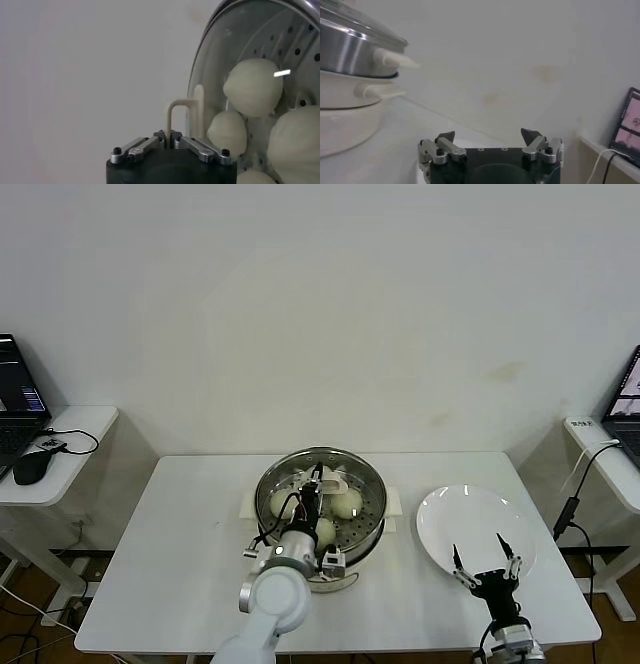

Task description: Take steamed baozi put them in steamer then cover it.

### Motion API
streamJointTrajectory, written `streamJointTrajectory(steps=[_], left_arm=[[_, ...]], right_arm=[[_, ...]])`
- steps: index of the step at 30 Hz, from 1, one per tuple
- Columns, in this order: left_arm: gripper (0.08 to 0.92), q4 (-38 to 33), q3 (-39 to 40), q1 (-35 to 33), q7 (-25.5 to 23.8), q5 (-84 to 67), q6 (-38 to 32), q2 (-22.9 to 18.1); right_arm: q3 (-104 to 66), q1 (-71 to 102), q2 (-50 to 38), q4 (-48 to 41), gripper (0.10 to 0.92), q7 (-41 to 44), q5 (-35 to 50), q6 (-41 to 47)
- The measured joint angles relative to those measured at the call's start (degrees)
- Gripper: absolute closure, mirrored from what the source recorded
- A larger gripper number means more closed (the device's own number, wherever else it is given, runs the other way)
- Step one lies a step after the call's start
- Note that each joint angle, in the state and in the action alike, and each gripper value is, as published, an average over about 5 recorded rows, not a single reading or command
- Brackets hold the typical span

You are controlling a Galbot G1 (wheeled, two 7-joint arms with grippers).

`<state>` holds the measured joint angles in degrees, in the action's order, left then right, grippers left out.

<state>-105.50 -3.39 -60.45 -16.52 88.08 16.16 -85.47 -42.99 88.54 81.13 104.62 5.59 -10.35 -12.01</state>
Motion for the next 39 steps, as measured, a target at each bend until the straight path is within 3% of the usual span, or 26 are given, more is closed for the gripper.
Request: streamJointTrajectory(steps=[16,19,31,39], left_arm=[[0.865,-0.40,0.15,-0.48,-0.42,0.26,-0.85,-0.35],[0.829,-0.96,0.17,-0.96,-0.33,0.21,-0.88,-0.32],[0.488,-7.11,0.00,-5.21,0.57,-2.09,-0.90,1.72],[0.256,-15.93,-3.39,-13.66,3.46,-8.77,-1.50,5.02]], right_arm=[[0.19,0.24,-0.12,0.13,0.203,0.14,-0.19,0.05],[0.30,0.22,-0.10,0.13,0.203,0.14,-0.22,0.06],[0.66,0.48,0.09,0.14,0.202,0.18,-0.49,0.15],[0.59,0.78,-0.08,0.09,0.203,0.24,-0.26,0.15]])
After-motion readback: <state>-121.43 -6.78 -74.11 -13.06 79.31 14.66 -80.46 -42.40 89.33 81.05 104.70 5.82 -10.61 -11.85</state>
